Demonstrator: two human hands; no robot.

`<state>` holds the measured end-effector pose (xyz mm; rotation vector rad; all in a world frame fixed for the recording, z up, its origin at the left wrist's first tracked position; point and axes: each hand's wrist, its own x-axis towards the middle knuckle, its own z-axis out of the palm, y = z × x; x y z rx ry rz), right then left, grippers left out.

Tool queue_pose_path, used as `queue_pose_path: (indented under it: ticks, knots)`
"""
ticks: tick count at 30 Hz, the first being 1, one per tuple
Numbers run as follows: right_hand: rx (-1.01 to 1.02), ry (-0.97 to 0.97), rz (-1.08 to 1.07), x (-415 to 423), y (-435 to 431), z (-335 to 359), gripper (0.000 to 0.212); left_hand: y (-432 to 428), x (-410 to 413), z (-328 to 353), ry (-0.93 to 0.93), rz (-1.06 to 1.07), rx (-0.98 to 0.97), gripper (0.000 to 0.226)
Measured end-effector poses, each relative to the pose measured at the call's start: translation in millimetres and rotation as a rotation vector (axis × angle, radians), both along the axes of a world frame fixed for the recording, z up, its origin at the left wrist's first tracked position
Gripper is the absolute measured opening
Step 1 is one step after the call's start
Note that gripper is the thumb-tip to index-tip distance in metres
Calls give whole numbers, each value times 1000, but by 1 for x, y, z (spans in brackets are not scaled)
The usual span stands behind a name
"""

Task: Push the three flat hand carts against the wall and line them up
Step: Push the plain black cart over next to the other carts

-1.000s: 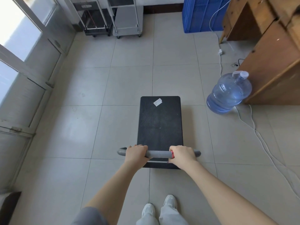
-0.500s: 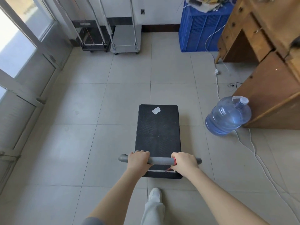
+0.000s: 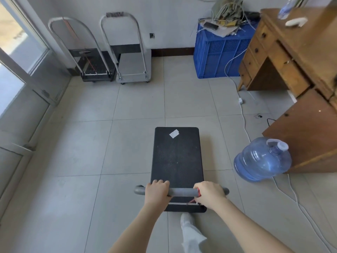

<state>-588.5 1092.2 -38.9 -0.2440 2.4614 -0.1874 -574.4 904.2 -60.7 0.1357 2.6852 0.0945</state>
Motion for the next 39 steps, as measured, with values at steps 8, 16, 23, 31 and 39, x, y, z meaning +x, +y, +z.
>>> queue_pose_path:
  ticks: [8,16,23,31,39]
  knots:
    - [-31,-1,-24,-141,-10,-3,21,-7,-142,3,5,18,-18,20]
    - [19,10,-25,-276,-15,9,17,-9,-279,3,25,-5,-16,20]
    - [-14,-16,-55,-396,-14,11,18,-9,-397,2,23,-14,18,23]
    - [53,-3,-21,-528,-16,23,20,-5,-529,2,-7,-12,27,21]
    - [62,-6,12,-660,-5,25,10,5,-657,3,-11,16,9,20]
